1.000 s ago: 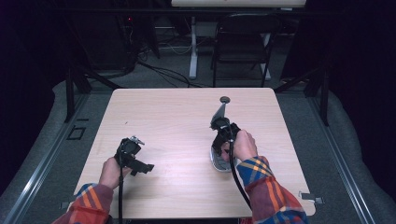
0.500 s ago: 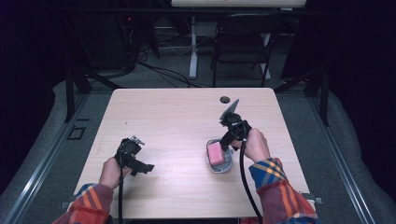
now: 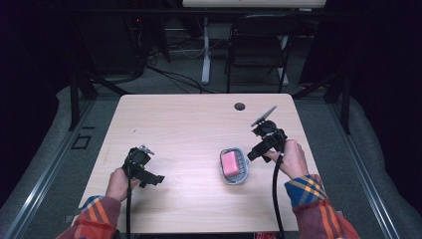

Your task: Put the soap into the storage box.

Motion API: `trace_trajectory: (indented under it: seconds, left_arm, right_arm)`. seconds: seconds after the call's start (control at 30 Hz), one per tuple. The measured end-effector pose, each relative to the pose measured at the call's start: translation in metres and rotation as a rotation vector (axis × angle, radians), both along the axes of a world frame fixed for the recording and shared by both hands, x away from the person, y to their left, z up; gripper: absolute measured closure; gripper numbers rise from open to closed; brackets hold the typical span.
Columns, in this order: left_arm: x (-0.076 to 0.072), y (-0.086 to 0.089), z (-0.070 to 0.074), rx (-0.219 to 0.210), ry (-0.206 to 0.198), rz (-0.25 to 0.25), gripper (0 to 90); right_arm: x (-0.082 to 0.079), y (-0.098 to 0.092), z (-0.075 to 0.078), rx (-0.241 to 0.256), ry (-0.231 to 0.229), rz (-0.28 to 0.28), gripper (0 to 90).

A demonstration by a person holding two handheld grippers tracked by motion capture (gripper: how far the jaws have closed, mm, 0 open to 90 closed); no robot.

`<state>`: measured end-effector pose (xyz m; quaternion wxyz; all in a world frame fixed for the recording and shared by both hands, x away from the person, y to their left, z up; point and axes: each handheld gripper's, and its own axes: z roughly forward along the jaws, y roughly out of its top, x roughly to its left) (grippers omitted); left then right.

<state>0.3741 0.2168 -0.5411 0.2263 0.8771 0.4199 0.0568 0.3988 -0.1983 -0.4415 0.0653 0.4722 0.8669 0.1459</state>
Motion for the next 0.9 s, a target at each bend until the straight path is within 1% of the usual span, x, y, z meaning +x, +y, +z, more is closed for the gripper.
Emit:
trace_trajectory:
  seconds: [0.1, 0.13, 0.17, 0.27, 0.33, 0.4, 0.43, 0.47, 0.5, 0.53, 0.57, 0.63, 0.7, 0.8, 0.83, 0.87, 0.9]
  left_arm:
    - [0.000, 0.000, 0.000, 0.000, 0.001, 0.001, 0.3]
    - [0.000, 0.000, 0.000, 0.000, 0.001, 0.001, 0.3]
    - [0.000, 0.000, 0.000, 0.001, 0.001, 0.002, 0.3]
    - [-0.001, 0.000, 0.000, 0.000, 0.000, 0.002, 0.3]
    - [-0.001, 0.000, 0.000, -0.001, 0.002, 0.001, 0.3]
    - [-0.001, 0.000, 0.000, -0.001, 0.003, 0.000, 0.3]
    - [-0.001, 0.000, 0.000, -0.002, 0.003, 0.001, 0.3]
    - [-0.001, 0.000, 0.000, -0.002, 0.003, 0.001, 0.3]
    - [-0.001, 0.000, 0.000, -0.002, 0.003, 0.002, 0.3]
    - [-0.001, 0.000, 0.000, -0.002, 0.003, 0.002, 0.3]
    - [0.000, 0.000, 0.000, 0.000, 0.003, -0.001, 0.3]
    - [0.000, 0.000, 0.000, -0.001, 0.003, -0.001, 0.3]
    - [0.000, 0.000, 0.000, 0.002, 0.004, -0.002, 0.3]
    - [0.000, 0.000, 0.000, 0.003, 0.004, -0.003, 0.3]
    - [0.000, 0.000, 0.000, 0.002, 0.004, -0.003, 0.3]
    - [0.000, 0.000, -0.001, 0.002, 0.004, -0.003, 0.3]
    - [0.000, 0.000, -0.001, 0.001, 0.005, -0.002, 0.3]
  right_arm:
    - [-0.006, -0.012, 0.002, 0.005, -0.014, 0.006, 7.1]
    - [-0.006, -0.012, 0.002, 0.005, -0.014, 0.006, 7.1]
    - [-0.011, -0.020, 0.001, 0.017, -0.026, -0.001, 4.9]
    - [-0.017, -0.032, 0.001, 0.011, -0.043, 0.000, 2.2]
    - [-0.021, -0.038, -0.001, 0.023, -0.061, -0.013, 1.2]
    - [-0.024, -0.045, -0.002, 0.014, -0.067, -0.017, 0.8]
    - [-0.026, -0.048, -0.003, 0.020, -0.074, -0.027, 0.2]
    - [-0.028, -0.052, -0.004, 0.007, -0.073, -0.033, 0.0]
    - [-0.030, -0.055, -0.005, 0.014, -0.084, -0.037, 0.0]
    - [-0.030, -0.055, -0.005, 0.014, -0.084, -0.037, 0.0]
    - [-0.033, -0.062, -0.008, 0.019, -0.088, -0.052, 0.0]
    - [-0.036, -0.069, -0.011, 0.026, -0.103, -0.063, 0.0]
    - [-0.040, -0.075, -0.013, 0.029, -0.107, -0.078, 0.0]
    - [-0.045, -0.083, -0.019, 0.037, -0.129, -0.089, 0.0]
    - [-0.047, -0.086, -0.021, 0.032, -0.135, -0.088, 0.0]
    - [-0.050, -0.088, -0.024, 0.039, -0.148, -0.093, 0.0]
    - [-0.052, -0.090, -0.027, 0.047, -0.150, -0.097, 0.0]
